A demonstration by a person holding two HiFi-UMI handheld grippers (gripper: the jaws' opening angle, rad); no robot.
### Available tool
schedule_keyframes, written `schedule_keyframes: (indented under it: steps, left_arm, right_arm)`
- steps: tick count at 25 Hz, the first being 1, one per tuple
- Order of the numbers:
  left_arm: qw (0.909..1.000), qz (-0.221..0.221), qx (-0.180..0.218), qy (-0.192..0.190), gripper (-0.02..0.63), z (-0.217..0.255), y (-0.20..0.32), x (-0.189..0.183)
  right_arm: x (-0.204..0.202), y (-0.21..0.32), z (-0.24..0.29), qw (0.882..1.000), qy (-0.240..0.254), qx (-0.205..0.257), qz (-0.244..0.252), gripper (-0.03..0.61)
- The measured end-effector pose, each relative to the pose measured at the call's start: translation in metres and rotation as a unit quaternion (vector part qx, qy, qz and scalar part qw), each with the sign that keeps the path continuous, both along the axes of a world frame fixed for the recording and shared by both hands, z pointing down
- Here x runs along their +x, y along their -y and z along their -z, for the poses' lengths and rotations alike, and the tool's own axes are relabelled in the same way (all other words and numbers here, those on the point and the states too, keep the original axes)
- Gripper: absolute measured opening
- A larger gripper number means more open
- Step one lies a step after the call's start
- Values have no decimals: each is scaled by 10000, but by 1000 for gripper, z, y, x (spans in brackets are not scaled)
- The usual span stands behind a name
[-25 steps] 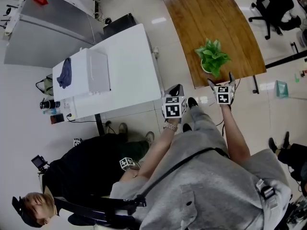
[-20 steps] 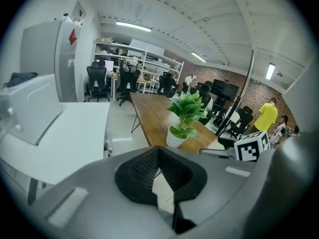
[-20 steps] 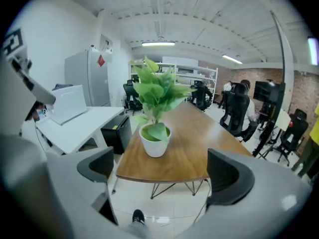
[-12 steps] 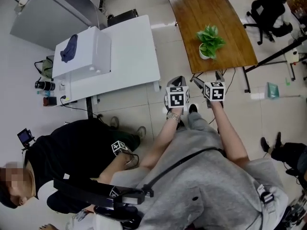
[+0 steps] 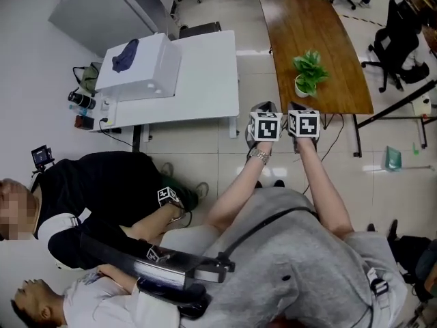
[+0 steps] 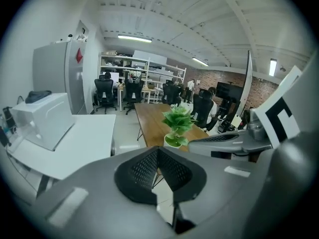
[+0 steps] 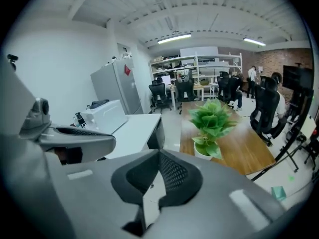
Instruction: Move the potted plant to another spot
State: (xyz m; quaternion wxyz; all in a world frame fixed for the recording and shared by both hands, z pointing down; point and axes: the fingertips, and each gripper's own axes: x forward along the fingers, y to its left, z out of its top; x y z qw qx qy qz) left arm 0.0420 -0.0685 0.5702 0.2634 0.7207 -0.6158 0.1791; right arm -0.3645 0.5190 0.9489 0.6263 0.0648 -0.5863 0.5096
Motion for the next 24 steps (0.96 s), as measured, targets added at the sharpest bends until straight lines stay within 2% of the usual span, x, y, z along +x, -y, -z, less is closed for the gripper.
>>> schedule_keyframes:
  steps: [5, 14, 18, 21, 24]
  left_arm:
    - [9998, -168, -75, -37, 3, -3, -6, 20]
    - [9998, -147, -107, -41, 3, -5, -14, 24]
    - [9999, -143, -67, -20, 3, -3, -14, 24]
    - [10000, -43, -39, -23, 3, 1, -15, 14]
    - [9999, 152, -38, -25, 3, 3, -18, -1]
  right_arm:
    - [-4, 8, -12, 9999, -11, 107, 63, 0]
    - [-9, 4, -18, 9999, 94, -12, 32, 0]
    - [2, 7, 0, 9996, -21, -103, 248, 2]
    - [-9, 34, 5, 9986, 229, 341, 339, 3]
    - [-29, 96, 48, 9895, 843, 1150, -217, 3]
